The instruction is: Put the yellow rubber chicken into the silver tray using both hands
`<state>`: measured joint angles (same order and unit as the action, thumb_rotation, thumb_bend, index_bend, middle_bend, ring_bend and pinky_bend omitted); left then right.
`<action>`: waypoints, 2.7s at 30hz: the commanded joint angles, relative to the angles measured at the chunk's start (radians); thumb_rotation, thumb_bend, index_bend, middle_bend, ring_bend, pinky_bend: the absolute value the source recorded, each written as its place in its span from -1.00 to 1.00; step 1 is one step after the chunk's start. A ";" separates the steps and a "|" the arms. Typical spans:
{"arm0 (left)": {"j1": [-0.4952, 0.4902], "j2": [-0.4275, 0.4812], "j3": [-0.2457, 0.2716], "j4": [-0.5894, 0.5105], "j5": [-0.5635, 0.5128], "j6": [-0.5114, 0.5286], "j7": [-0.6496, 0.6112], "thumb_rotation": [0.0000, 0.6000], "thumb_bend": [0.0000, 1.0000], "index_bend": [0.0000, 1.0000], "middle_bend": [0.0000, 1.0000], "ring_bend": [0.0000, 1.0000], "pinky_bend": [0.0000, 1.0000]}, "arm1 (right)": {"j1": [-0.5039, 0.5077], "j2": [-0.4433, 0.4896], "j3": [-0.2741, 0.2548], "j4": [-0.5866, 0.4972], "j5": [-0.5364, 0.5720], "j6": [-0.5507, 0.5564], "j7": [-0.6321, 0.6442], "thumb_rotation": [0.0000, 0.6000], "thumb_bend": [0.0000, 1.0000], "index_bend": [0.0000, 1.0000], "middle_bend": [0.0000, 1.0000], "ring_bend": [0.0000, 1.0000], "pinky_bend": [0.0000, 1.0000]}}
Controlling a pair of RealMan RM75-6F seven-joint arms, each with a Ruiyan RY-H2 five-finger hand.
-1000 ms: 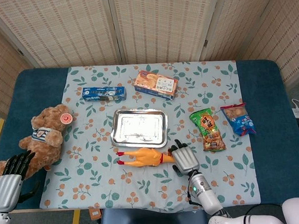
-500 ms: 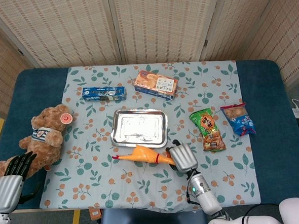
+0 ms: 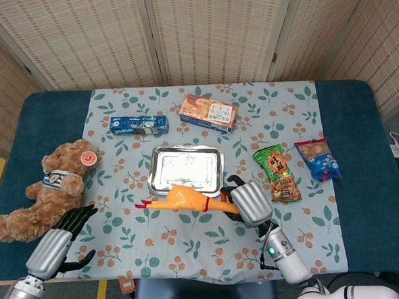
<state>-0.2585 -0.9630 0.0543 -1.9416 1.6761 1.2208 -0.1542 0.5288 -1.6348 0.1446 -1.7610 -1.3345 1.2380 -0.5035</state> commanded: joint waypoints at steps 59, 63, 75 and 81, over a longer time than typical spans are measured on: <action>-0.365 -0.378 -0.203 0.166 -0.341 -0.257 0.151 1.00 -0.37 -1.00 -1.00 -1.00 -0.98 | 0.313 0.027 0.113 -0.055 0.350 -0.198 0.034 1.00 -0.24 0.80 0.32 0.57 0.55; -0.357 -0.401 -0.212 0.185 -0.323 -0.218 0.104 1.00 -0.34 -1.00 -1.00 -1.00 -0.81 | 0.315 0.024 0.112 -0.049 0.332 -0.194 0.053 1.00 -0.24 0.80 0.32 0.57 0.55; -0.339 -0.429 -0.218 0.215 -0.305 -0.151 0.046 1.00 -0.01 0.25 0.22 -0.03 0.26 | 0.307 0.035 0.105 -0.038 0.316 -0.179 0.078 1.00 -0.24 0.80 0.32 0.57 0.55; -0.337 -0.435 -0.221 0.217 -0.304 -0.134 0.048 1.00 0.24 0.68 0.60 0.29 0.56 | 0.304 0.044 0.103 -0.044 0.321 -0.176 0.084 1.00 -0.24 0.80 0.32 0.57 0.55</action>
<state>-0.5963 -1.3958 -0.1658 -1.7257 1.3716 1.0832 -0.1083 0.8330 -1.5918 0.2471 -1.8042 -1.0140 1.0612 -0.4203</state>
